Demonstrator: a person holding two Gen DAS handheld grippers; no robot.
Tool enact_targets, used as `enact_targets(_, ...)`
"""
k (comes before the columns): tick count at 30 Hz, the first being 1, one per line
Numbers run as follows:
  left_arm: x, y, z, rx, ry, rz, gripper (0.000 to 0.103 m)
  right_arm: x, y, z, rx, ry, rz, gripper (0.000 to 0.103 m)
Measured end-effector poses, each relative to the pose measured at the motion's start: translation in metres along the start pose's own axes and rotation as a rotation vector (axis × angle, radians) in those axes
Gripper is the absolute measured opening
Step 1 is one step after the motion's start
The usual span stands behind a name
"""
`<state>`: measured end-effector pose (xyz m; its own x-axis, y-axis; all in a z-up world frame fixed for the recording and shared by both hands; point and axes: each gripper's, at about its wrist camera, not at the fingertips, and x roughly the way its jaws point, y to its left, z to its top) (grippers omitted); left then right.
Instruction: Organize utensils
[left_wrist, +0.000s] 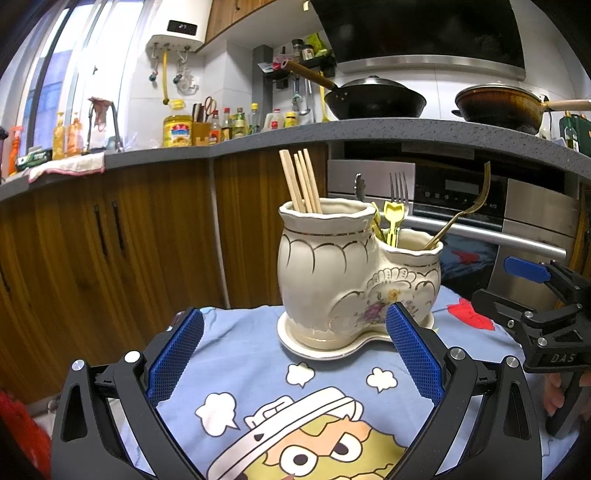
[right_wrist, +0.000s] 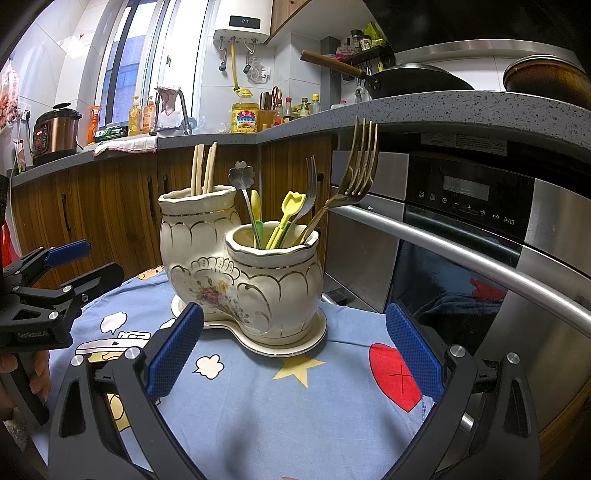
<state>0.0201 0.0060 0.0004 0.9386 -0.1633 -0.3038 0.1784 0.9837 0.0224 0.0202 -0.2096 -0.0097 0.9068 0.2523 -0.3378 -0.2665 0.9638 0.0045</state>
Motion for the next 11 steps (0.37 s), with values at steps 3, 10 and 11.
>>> enact_targets(3,0.0007,-0.002,0.0005,0.007,0.004,0.0,0.098,-0.0001,0.0001,-0.0001,0.0,0.001,0.0,0.098)
enact_targets(10,0.0015,-0.0012,0.0002,0.006,0.017,0.016,0.098,0.0,0.0001,0.0001,0.0,0.0,0.0,0.098)
enact_targets(11,0.0014,-0.0011,0.0001,0.005,0.018,0.017,0.098,0.0,0.0002,0.0001,0.0,0.0,0.0,0.098)
